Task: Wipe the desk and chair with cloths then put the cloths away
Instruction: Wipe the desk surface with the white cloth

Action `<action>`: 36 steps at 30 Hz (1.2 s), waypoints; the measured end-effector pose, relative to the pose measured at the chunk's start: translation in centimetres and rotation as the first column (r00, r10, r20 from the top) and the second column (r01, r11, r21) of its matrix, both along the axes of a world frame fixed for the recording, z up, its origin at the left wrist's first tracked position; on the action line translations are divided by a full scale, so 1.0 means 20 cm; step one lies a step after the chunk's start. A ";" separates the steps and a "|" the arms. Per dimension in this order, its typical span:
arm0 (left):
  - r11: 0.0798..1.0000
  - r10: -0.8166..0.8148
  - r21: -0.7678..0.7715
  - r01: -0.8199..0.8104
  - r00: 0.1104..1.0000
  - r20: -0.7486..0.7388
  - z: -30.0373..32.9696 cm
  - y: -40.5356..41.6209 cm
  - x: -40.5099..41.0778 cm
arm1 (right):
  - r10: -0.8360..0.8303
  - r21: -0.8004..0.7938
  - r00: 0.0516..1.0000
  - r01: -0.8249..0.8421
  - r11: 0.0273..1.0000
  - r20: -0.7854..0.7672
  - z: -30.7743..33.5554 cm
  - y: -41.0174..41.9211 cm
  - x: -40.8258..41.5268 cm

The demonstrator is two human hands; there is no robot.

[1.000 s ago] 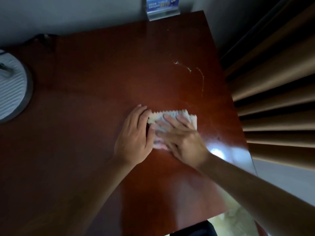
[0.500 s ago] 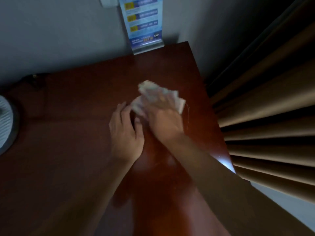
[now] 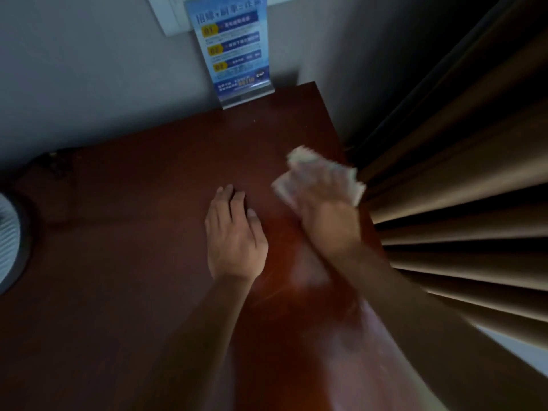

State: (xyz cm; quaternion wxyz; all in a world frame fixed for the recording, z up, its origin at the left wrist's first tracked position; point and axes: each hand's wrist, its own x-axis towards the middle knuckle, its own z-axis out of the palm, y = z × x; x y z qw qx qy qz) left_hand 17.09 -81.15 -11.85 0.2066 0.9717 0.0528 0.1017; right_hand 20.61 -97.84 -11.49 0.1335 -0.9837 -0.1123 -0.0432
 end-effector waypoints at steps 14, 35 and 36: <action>0.998 -0.061 0.000 0.061 0.995 -0.083 0.03 0.01 0.00 | 0.407 0.136 0.912 -0.396 0.908 -0.058 0.06 -0.08 -0.60; 0.997 -0.034 -0.077 0.031 0.998 -0.046 0.02 0.01 0.00 | 0.152 0.162 0.988 -0.150 0.975 0.002 0.07 0.28 0.45; 0.996 -0.040 -0.084 0.036 0.998 -0.040 0.02 0.01 0.00 | 0.248 0.178 0.969 -0.245 0.953 0.005 0.06 0.31 0.32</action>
